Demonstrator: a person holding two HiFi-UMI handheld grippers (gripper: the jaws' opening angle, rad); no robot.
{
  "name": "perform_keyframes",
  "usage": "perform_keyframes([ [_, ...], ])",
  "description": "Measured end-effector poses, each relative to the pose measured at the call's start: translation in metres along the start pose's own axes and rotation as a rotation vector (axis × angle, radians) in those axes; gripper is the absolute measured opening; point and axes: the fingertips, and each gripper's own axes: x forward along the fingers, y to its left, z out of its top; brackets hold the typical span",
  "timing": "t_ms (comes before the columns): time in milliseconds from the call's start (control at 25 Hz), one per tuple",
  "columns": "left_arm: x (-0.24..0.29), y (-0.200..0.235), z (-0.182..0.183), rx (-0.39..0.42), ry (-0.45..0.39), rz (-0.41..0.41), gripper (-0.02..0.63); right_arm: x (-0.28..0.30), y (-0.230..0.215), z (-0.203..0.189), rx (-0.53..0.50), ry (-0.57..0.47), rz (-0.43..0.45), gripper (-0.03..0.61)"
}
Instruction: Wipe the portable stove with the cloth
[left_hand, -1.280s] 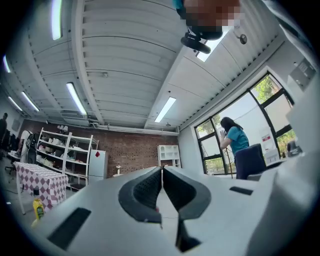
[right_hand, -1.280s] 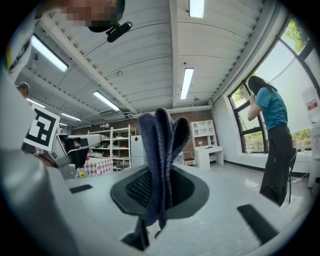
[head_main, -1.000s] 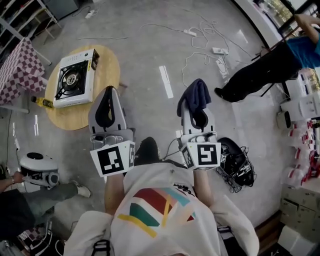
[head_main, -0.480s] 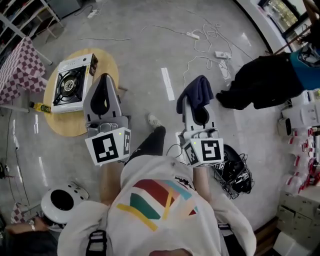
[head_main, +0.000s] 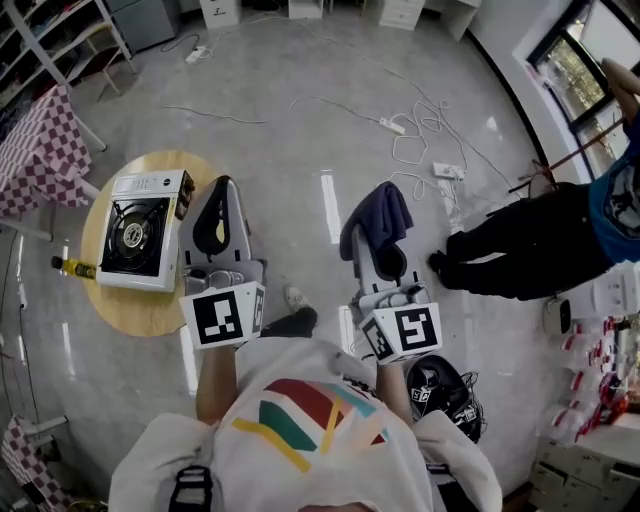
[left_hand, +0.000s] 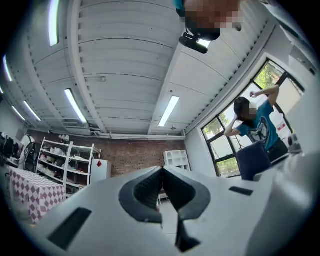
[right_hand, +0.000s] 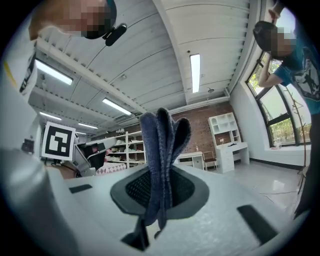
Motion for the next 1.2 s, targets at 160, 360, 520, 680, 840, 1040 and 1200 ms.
perform_keyframes([
  [160,0.044,0.017,-0.026,-0.004,0.032,0.018,0.006,0.055,-0.014,-0.007,0.013,0.031,0.031,0.034],
  [360,0.092,0.045,-0.04,-0.005,0.023,0.077,0.006,0.124,-0.024,-0.009,0.049,0.064,0.099,0.034],
  [520,0.11,0.073,-0.051,0.035,0.031,0.135,0.006,0.178,-0.016,-0.01,0.069,0.079,0.19,0.034],
  [680,0.108,0.102,-0.061,0.138,0.113,0.197,0.006,0.222,0.006,-0.003,0.08,0.095,0.299,0.034],
  [840,0.083,0.156,-0.06,0.171,0.12,0.362,0.006,0.258,0.054,-0.01,0.092,0.108,0.455,0.034],
  [1040,0.025,0.219,-0.053,0.197,0.19,0.653,0.006,0.301,0.135,-0.018,0.095,0.162,0.738,0.034],
  [1200,-0.02,0.263,-0.05,0.215,0.205,0.852,0.006,0.326,0.203,-0.025,0.044,0.154,0.92,0.034],
])
